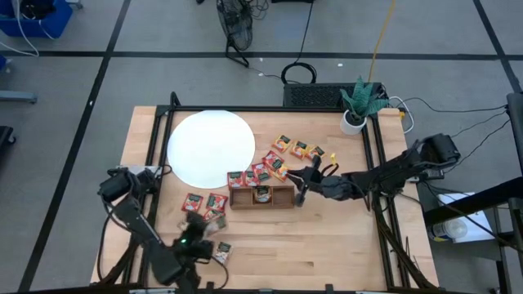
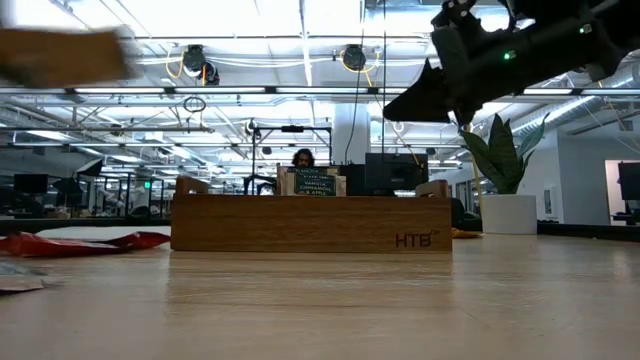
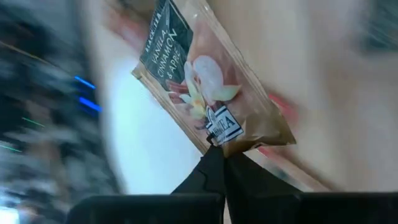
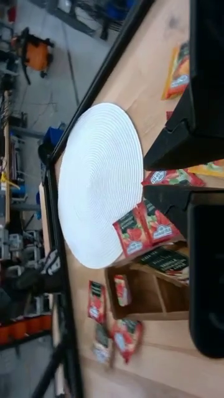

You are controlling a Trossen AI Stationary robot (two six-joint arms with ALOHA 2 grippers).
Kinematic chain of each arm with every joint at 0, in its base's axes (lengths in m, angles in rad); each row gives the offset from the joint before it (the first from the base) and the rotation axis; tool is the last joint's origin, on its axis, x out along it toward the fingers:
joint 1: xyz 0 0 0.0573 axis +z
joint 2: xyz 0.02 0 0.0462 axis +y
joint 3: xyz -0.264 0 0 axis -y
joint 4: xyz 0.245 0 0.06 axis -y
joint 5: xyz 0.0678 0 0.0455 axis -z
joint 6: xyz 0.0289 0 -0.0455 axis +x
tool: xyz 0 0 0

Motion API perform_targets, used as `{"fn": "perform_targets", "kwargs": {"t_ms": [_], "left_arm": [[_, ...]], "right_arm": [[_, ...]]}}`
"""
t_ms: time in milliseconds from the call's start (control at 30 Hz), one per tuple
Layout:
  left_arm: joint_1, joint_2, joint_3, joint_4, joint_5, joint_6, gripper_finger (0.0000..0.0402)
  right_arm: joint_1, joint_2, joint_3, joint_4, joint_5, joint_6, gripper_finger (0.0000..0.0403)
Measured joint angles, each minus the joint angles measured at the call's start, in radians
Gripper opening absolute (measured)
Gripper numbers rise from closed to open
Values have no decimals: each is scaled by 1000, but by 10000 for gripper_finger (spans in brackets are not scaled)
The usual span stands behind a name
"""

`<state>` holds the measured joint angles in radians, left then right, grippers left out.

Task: Pick & Place Tea
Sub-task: Put the bottom left brown tea bag into the middle section of the wooden organizer

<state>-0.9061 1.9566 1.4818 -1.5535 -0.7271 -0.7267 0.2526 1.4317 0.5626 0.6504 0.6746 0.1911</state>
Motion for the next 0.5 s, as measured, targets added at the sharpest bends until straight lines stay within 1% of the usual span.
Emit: {"fn": "perform_targets", "kwargs": {"t_ms": [100,300,367,500], "left_arm": [[74,4,0,27,-187,115,1],[236,4,0,126,-500,429,1],[300,4,0,170,-593,489,1],[417,4,0,234,-736,550,1]], "right_arm": [[-4,39,0,65,-19,4,34],[-26,89,0,223,-187,-92,34],[-37,89,0,250,-232,-128,34],[-65,89,0,320,-234,-149,34]]}}
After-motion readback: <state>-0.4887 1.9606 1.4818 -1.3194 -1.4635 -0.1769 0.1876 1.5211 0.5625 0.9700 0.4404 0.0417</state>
